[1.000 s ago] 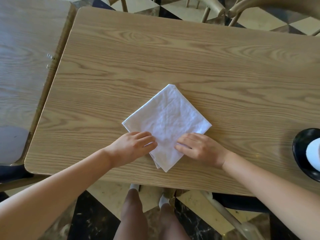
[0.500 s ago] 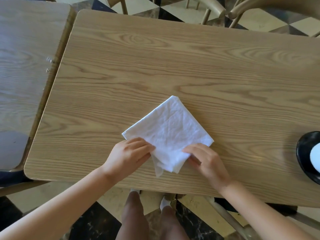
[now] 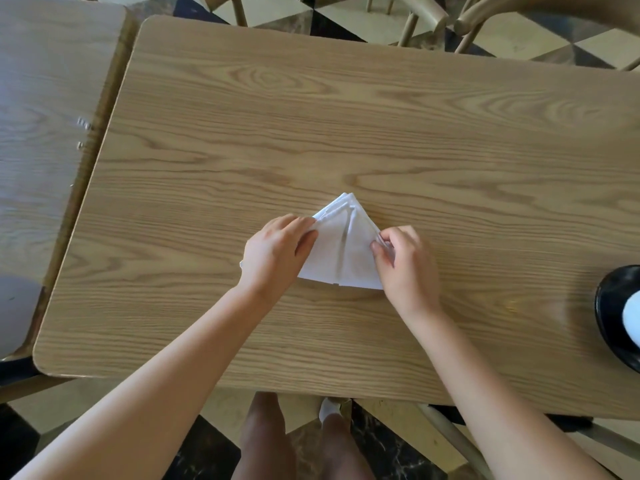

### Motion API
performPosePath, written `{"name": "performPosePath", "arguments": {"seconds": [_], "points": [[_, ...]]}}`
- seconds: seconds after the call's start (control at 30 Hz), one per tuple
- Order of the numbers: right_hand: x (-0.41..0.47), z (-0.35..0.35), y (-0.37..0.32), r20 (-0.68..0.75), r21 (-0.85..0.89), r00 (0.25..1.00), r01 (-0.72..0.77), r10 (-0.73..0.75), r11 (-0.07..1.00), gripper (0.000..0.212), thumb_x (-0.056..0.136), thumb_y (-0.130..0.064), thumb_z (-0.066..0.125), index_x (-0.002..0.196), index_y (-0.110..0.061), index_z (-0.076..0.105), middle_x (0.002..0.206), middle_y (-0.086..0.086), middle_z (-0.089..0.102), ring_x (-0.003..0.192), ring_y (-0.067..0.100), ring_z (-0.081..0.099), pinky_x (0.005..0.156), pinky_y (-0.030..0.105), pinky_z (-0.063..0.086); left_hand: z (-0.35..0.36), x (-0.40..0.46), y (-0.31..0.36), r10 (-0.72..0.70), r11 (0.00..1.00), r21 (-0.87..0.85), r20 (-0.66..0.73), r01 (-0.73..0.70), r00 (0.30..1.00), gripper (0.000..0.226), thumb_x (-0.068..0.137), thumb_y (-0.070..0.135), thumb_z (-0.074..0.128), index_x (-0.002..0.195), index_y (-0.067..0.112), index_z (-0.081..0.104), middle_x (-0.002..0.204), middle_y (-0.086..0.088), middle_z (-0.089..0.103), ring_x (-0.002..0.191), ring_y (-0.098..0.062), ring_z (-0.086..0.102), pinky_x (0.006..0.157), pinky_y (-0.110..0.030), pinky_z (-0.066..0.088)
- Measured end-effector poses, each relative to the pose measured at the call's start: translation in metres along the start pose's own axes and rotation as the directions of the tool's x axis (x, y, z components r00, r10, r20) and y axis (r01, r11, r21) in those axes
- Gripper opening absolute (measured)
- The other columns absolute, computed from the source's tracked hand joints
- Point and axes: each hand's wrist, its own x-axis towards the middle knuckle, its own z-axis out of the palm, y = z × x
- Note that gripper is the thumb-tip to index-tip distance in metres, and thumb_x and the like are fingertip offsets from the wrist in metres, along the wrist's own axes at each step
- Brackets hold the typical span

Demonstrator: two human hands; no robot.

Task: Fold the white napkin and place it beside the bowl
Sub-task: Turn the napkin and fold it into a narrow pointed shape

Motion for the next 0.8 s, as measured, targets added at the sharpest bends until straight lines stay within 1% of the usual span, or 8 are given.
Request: {"name": "performPosePath", "arguments": {"seconds": [0.27, 0.43, 0.5, 0.57, 0.63, 0.7, 0.77, 0.8], "points": [[0.007, 0.007, 0.000, -0.026, -0.132, 0.999, -0.038, 0.035, 0.991, 0.018, 0.086, -0.021, 0.062, 0.073, -0.009, 0.057, 0.069, 0.004, 0.059, 0.070, 0.027, 0.052, 0.051, 0.028, 0.028, 0.014, -0.005, -0.010, -0.002, 1.000, 0.030, -0.023, 0.003, 1.000, 0.020, 0.086, 0.023, 0.052, 0.093, 0.011, 0.066, 0.082, -0.001, 0.062, 0.074, -0.024, 0.059, 0.053, -0.025, 0.037], [0.007, 0.009, 0.007, -0.020, -0.168, 0.997, -0.074, 0.072, 0.983, 0.026, 0.087, -0.029, 0.062, 0.071, -0.010, 0.053, 0.066, 0.002, 0.060, 0.055, 0.028, 0.052, 0.049, 0.027, 0.029, 0.017, -0.003, -0.012, 0.038, 0.997, 0.073, -0.033, -0.035, 0.999, 0.026, 0.085, 0.025, 0.047, 0.093, 0.009, 0.067, 0.083, -0.004, 0.060, 0.075, -0.024, 0.058, 0.050, -0.023, 0.032], [0.006, 0.014, 0.010, -0.044, -0.227, 0.999, -0.041, 0.032, 0.973, 0.030, 0.084, -0.030, 0.065, 0.067, -0.010, 0.051, 0.061, 0.002, 0.060, 0.047, 0.029, 0.052, 0.046, 0.024, 0.027, 0.019, -0.002, -0.012, 0.049, 0.994, 0.098, -0.030, -0.046, 0.998, 0.025, 0.085, 0.023, 0.048, 0.093, 0.009, 0.067, 0.082, -0.004, 0.060, 0.075, -0.025, 0.058, 0.050, -0.025, 0.034], [0.006, 0.015, 0.008, -0.065, -0.286, 0.998, -0.019, 0.000, 0.958, 0.030, 0.084, -0.033, 0.063, 0.067, -0.011, 0.050, 0.059, 0.002, 0.059, 0.044, 0.029, 0.052, 0.045, 0.023, 0.026, 0.018, -0.002, -0.010, 0.058, 0.984, 0.169, -0.045, -0.050, 0.997, 0.028, 0.085, 0.023, 0.048, 0.102, 0.009, 0.065, 0.089, -0.005, 0.062, 0.082, -0.027, 0.058, 0.060, -0.033, 0.043], [0.004, 0.009, 0.005, -0.136, -0.361, 0.989, 0.010, -0.063, 0.933, 0.024, 0.087, -0.035, 0.056, 0.080, -0.013, 0.057, 0.072, 0.003, 0.063, 0.059, 0.028, 0.058, 0.052, 0.029, 0.033, 0.015, -0.003, -0.008, 0.107, 0.963, 0.255, -0.064, -0.087, 0.992, 0.038, 0.087, 0.023, 0.048, 0.122, 0.009, 0.056, 0.113, -0.007, 0.062, 0.106, -0.024, 0.052, 0.083, -0.040, 0.037], [-0.002, 0.004, -0.002, -0.182, -0.393, 0.973, 0.057, -0.139, 0.918, 0.029, 0.090, -0.031, 0.050, 0.110, -0.013, 0.060, 0.106, 0.007, 0.065, 0.095, 0.028, 0.059, 0.078, 0.040, 0.039, 0.012, -0.008, -0.004, 0.215, 0.942, 0.272, -0.037, -0.197, 0.976, 0.049, 0.090, 0.018, 0.044, 0.137, 0.008, 0.042, 0.143, -0.006, 0.045, 0.132, -0.018, 0.034, 0.104, -0.045, 0.024], [-0.008, 0.006, -0.013, -0.102, -0.392, 0.969, 0.169, -0.225, 0.904, 0.043, 0.093, -0.027, 0.043, 0.133, -0.011, 0.047, 0.138, 0.009, 0.049, 0.129, 0.026, 0.039, 0.104, 0.050, 0.025, 0.015, -0.012, -0.002, 0.292, 0.917, 0.262, 0.070, -0.300, 0.954, 0.052, 0.093, 0.018, 0.039, 0.144, 0.009, 0.031, 0.152, -0.002, 0.024, 0.142, -0.015, 0.019, 0.113, -0.049, 0.011], [-0.012, 0.011, -0.017, -0.023, -0.390, 0.969, 0.219, -0.247, 0.895, 0.047, 0.095, -0.027, 0.038, 0.140, -0.012, 0.039, 0.147, 0.008, 0.038, 0.137, 0.024, 0.027, 0.110, 0.053, 0.016, 0.020, -0.013, -0.003, 0.307, 0.909, 0.255, 0.126, -0.330, 0.943, 0.052, 0.094, 0.020, 0.037, 0.145, 0.011, 0.028, 0.153, -0.001, 0.020, 0.142, -0.015, 0.018, 0.114, -0.049, 0.010]]}}
